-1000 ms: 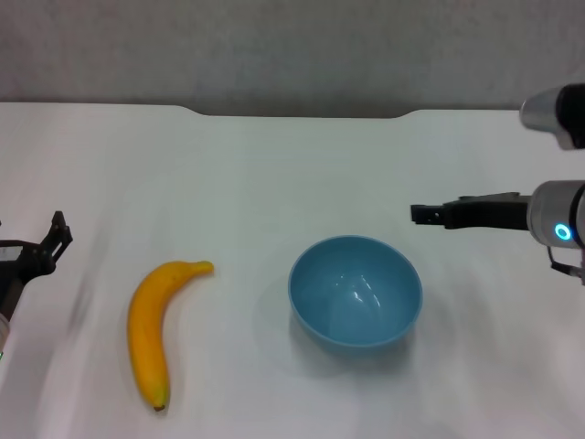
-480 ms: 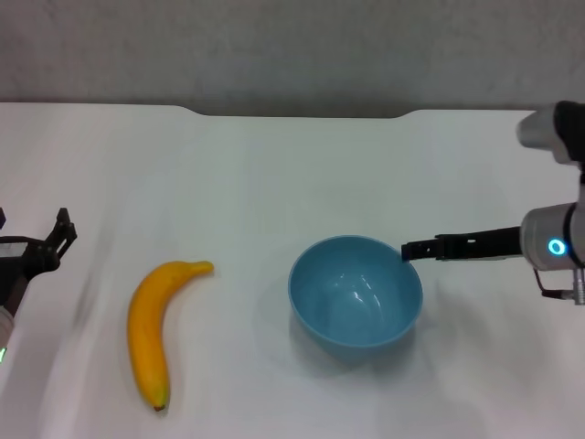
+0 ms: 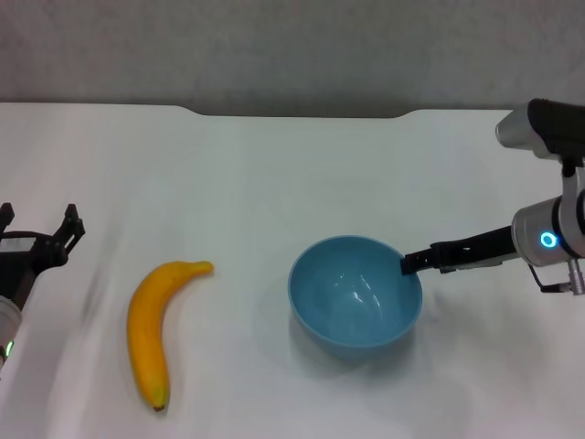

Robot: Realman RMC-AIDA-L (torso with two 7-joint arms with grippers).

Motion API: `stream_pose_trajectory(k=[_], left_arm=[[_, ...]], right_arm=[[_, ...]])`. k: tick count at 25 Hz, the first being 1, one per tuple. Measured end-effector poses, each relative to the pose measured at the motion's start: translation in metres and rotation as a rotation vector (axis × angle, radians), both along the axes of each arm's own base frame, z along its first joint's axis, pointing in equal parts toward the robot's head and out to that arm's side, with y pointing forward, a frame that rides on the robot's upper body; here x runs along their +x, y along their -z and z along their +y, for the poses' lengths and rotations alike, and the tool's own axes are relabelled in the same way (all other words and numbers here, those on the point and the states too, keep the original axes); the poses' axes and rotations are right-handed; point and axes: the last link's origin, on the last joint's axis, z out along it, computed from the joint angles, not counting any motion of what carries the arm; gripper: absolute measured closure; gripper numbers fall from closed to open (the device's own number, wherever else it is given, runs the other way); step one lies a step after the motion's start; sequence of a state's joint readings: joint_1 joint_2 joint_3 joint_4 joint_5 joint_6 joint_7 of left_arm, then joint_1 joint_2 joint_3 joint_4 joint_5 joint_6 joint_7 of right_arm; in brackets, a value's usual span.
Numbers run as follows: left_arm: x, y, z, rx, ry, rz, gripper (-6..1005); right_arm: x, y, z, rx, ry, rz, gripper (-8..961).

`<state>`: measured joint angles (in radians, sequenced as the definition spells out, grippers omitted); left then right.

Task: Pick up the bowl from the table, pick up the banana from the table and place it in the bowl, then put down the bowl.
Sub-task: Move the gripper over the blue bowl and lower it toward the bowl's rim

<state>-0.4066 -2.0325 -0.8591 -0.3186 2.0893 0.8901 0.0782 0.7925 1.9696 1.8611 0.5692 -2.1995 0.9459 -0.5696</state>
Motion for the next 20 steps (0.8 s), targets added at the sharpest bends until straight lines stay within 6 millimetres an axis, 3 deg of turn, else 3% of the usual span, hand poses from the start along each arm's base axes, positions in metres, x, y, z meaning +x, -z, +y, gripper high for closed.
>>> stream_pose_trajectory(k=[7,20], left_arm=[[0.002,0.000,0.003,-0.001,0.005,0.001,93],[0.005,0.000,0.005,0.000,0.013,-0.003,92]], right_arm=[[-0.008,0.014,0.000,-0.004,-0.031,-0.013,237],[-0.003,0.033,-0.003,-0.028,-0.050,-0.068,272]])
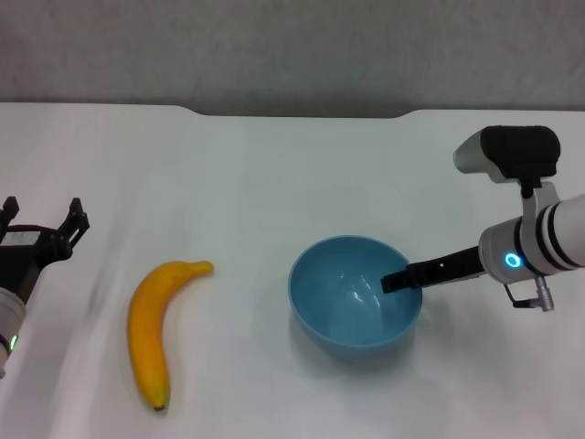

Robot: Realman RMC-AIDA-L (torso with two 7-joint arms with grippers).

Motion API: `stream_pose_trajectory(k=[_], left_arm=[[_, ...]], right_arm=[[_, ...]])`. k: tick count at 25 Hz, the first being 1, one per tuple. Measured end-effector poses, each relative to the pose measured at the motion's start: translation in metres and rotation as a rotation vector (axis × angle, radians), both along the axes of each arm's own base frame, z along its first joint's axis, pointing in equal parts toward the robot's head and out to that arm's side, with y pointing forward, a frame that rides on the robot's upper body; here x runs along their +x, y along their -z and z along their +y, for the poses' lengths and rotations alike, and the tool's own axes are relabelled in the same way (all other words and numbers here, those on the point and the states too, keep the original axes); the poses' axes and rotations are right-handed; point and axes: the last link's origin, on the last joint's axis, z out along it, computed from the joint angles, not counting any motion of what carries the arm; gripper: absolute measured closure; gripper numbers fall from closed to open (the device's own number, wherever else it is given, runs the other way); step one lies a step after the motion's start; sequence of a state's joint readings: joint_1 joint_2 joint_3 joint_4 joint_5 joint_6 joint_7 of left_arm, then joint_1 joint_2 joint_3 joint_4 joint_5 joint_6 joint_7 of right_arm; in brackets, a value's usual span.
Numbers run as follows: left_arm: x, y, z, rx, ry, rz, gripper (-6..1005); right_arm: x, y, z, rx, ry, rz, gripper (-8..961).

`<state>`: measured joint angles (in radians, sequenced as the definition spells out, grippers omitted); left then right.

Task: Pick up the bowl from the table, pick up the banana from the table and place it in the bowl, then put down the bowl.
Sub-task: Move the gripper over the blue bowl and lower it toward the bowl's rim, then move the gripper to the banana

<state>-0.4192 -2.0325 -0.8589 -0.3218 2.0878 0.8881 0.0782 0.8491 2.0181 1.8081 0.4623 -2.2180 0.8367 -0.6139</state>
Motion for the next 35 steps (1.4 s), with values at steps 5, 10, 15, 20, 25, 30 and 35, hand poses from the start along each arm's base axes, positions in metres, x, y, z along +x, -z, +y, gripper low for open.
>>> stream_pose_trajectory(k=[5,10,15,20,25,30,35], left_arm=[[0.000,0.000,0.000,-0.002,0.000,0.000,92],[-0.002,0.002,-0.001,-0.013,-0.013,0.000,91],[-0.003,0.002,-0.001,-0.014,-0.016,0.006,91],[-0.005,0.000,-0.002,-0.007,-0.022,0.009,91],[-0.005,0.002,-0.003,-0.017,-0.027,0.006,90],[0.003,0.009,0.002,-0.045,-0.020,-0.017,90],[0.021,0.027,0.004,-0.116,0.001,-0.061,90]], right_arm=[[-0.006,0.004,0.000,-0.006,-0.037,0.023,286],[-0.010,0.006,-0.001,-0.009,-0.072,0.059,340],[-0.010,0.011,-0.005,-0.027,-0.090,0.046,422],[-0.004,0.012,-0.006,-0.027,-0.102,0.015,561],[0.002,0.010,-0.006,0.004,-0.098,0.005,832],[0.012,0.008,-0.008,0.050,-0.074,0.016,912],[0.021,0.006,-0.017,0.088,-0.076,0.030,918]])
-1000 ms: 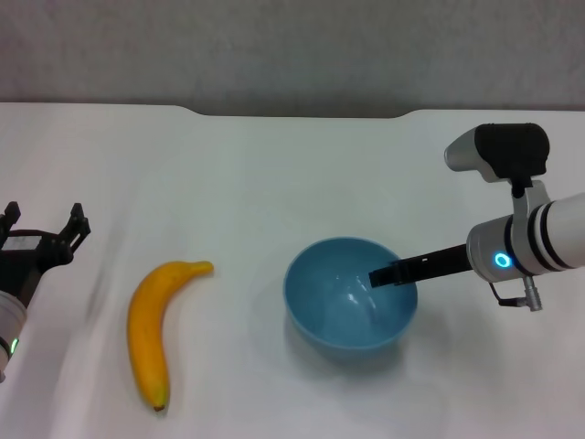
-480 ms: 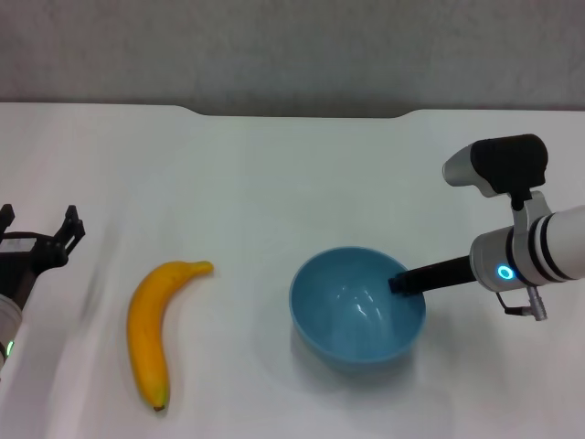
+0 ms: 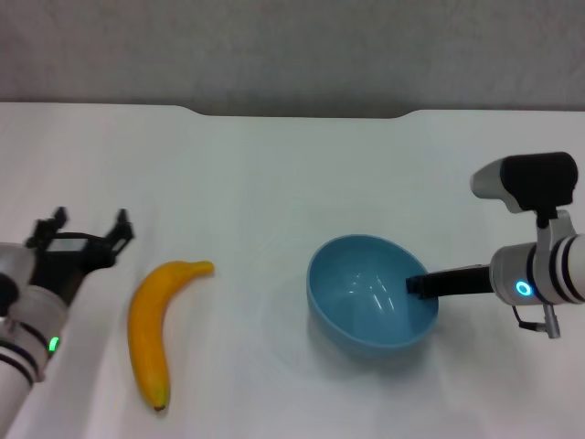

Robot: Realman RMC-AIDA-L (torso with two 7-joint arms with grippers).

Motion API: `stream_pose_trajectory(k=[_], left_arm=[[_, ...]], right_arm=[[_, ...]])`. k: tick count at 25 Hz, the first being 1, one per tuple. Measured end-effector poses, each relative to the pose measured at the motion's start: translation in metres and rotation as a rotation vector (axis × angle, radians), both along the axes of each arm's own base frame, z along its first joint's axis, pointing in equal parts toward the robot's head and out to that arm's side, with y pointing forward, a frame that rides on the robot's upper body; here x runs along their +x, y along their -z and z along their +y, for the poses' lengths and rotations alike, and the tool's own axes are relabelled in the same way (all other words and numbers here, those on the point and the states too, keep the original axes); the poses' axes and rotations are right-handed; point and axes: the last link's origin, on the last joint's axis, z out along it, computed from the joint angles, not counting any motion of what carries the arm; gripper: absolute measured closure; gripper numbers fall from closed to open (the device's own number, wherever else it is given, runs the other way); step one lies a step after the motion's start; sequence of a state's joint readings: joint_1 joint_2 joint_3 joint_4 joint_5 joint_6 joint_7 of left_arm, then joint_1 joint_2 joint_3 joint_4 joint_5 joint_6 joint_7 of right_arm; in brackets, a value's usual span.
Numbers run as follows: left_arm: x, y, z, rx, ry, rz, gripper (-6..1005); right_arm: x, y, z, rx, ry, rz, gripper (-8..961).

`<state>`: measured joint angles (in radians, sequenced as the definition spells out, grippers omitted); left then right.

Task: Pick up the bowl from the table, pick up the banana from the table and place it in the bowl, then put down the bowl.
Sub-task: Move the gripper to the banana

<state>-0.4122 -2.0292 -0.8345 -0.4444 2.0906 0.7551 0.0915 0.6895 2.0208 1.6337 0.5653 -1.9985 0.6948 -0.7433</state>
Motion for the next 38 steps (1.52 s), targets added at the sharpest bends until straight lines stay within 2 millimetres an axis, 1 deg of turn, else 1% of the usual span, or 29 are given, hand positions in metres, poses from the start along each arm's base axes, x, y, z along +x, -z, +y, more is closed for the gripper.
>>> stream_pose_trajectory(k=[3,5,6,7,9,14,16,17,21,24,27,32,35,38], left_arm=[[0.014,0.014,0.006,-0.091,0.000,-0.010,89],[0.026,0.024,0.014,-0.171,-0.017,-0.008,89],[0.036,0.028,0.023,-0.238,-0.047,-0.015,89],[0.036,0.028,0.023,-0.238,-0.047,-0.015,89],[0.045,0.026,0.029,-0.266,-0.060,-0.034,89],[0.072,0.017,0.042,-0.322,-0.051,-0.058,91],[0.084,0.009,0.047,-0.382,-0.057,-0.071,92],[0.084,0.009,0.047,-0.382,-0.057,-0.071,92],[0.087,-0.006,0.055,-0.459,-0.081,-0.091,93],[0.082,-0.017,0.060,-0.479,-0.095,-0.068,94],[0.075,-0.030,0.064,-0.468,-0.106,-0.010,95],[0.078,-0.035,0.071,-0.543,-0.129,0.112,97],[0.080,-0.036,0.074,-0.603,-0.177,0.194,98],[0.085,-0.035,0.075,-0.653,-0.224,0.236,100]], right_arm=[[0.006,-0.002,-0.007,0.023,0.000,0.011,918],[0.011,-0.003,-0.011,0.037,0.002,0.010,917],[0.012,-0.003,-0.012,0.038,0.002,0.009,917],[0.012,-0.003,-0.012,0.038,0.002,0.009,917],[0.012,-0.003,-0.012,0.039,0.001,0.008,917],[0.016,-0.004,-0.015,0.045,0.011,0.008,917],[0.016,-0.004,-0.015,0.046,0.011,0.008,917],[0.016,-0.003,-0.015,0.046,0.011,0.007,917],[0.016,-0.003,-0.015,0.044,0.008,0.004,916],[0.016,-0.003,-0.015,0.043,0.007,0.002,916],[0.017,-0.003,-0.015,0.044,0.009,0.000,916],[0.019,-0.003,-0.015,0.047,0.012,-0.003,917],[0.019,-0.003,-0.015,0.048,0.011,-0.004,917],[0.019,-0.003,-0.015,0.050,0.013,-0.004,916]])
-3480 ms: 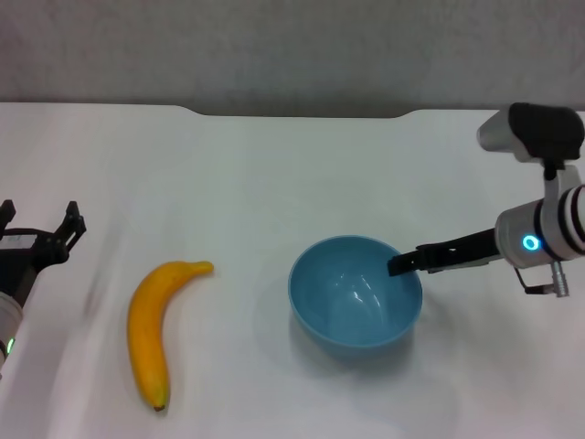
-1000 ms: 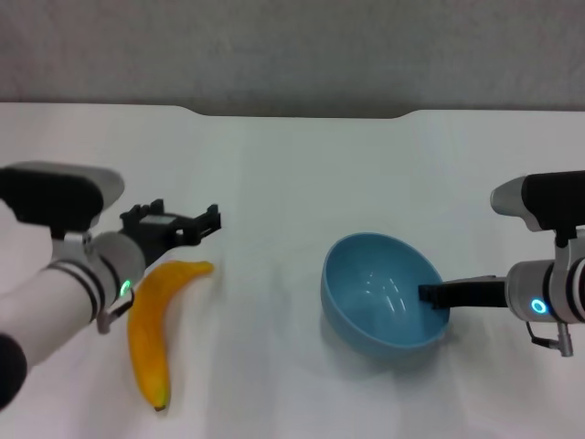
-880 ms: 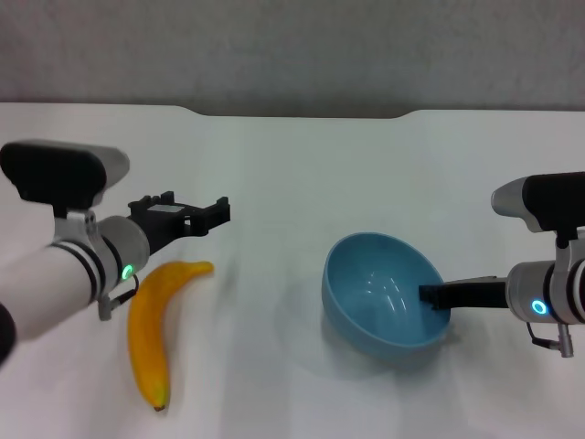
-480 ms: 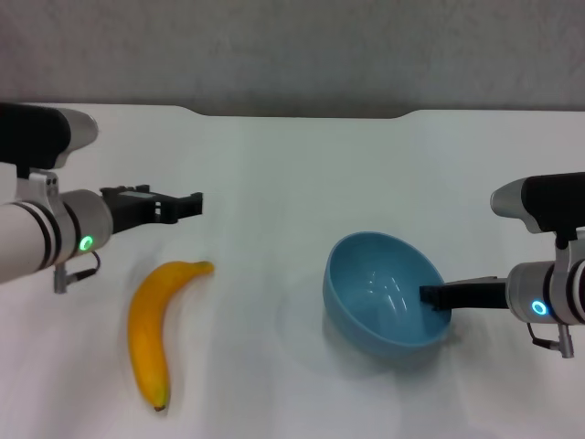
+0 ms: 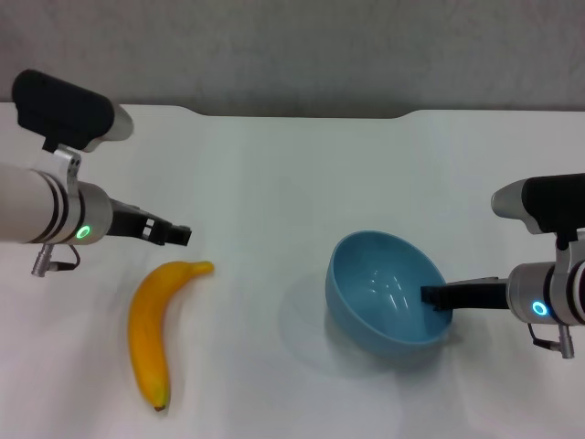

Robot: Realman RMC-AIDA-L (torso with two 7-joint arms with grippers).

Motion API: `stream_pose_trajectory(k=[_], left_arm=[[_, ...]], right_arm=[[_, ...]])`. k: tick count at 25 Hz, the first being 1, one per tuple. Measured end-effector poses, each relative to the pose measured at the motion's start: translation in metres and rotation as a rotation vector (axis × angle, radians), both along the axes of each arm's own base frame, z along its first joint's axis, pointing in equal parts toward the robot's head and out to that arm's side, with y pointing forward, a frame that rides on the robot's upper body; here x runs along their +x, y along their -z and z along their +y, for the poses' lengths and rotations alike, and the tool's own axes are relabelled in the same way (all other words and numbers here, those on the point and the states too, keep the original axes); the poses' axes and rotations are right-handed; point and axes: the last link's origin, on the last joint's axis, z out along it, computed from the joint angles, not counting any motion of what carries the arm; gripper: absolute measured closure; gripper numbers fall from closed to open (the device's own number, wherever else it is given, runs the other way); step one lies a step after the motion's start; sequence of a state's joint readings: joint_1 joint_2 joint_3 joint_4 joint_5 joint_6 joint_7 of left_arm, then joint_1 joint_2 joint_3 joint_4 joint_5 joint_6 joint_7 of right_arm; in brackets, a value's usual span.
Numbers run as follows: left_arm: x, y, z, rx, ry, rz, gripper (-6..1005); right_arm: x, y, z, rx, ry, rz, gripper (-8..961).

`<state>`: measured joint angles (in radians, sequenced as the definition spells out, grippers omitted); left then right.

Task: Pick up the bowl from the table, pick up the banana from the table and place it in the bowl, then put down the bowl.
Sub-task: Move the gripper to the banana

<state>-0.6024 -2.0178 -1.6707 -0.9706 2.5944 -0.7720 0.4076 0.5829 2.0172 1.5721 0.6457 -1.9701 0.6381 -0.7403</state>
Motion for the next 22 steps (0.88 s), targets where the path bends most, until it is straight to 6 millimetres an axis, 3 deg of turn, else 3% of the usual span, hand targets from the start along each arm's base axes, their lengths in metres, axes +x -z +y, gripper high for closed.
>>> stream_pose_trajectory(k=[8,22], left_arm=[[0.004,-0.006,-0.006,-0.115,-0.180,0.071,105],[-0.003,0.003,-0.020,-0.166,-0.258,0.064,110]], right_arm=[[0.003,0.000,0.000,0.011,0.010,-0.005,916],[0.005,-0.002,0.003,0.026,0.011,-0.016,915]])
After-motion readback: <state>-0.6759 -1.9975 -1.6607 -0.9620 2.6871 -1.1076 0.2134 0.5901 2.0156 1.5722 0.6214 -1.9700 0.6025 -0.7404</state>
